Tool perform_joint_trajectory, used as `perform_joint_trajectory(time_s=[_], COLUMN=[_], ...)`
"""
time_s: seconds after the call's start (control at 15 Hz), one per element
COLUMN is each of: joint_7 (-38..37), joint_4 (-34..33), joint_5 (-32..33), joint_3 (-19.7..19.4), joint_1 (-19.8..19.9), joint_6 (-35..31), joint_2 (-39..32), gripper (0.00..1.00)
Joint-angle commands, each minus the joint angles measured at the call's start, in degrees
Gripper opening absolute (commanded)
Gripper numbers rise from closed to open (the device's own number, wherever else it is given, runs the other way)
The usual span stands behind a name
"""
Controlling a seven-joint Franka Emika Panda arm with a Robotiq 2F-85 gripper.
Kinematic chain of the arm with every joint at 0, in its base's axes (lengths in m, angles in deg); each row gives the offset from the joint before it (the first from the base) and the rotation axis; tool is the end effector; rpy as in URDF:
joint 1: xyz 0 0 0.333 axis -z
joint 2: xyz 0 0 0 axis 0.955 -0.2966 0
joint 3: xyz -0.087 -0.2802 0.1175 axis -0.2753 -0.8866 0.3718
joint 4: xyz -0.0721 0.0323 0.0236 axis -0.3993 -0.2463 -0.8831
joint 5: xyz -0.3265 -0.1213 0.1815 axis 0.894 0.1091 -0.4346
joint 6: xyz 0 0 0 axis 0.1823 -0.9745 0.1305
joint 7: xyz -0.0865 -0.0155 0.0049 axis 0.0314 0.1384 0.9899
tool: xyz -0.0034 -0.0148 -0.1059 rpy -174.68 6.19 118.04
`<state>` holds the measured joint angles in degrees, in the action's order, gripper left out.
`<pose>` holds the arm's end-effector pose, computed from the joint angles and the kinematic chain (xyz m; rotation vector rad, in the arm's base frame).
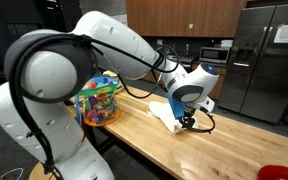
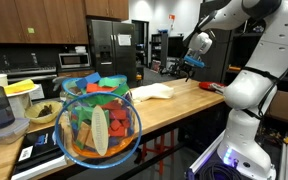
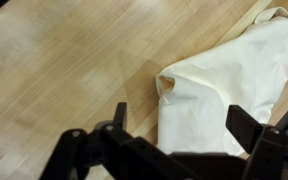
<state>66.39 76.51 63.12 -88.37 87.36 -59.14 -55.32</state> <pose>0.4109 -0.2325 0.4139 -2.4846 1.1807 -0.1665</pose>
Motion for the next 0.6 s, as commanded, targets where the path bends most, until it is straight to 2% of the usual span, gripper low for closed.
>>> perform_joint_trajectory(time_s=[0.0,0.53], joint_7=[-2.1,-6.0], joint_4=[0.9,2.1], joint_5=[-2.7,-7.0], joint_3=[-0.3,-0.5], joint_1=[0.2,0.4], joint_6=[-0.7,-1.2], joint_2=[0.5,0.6], gripper=[1.00,1.00])
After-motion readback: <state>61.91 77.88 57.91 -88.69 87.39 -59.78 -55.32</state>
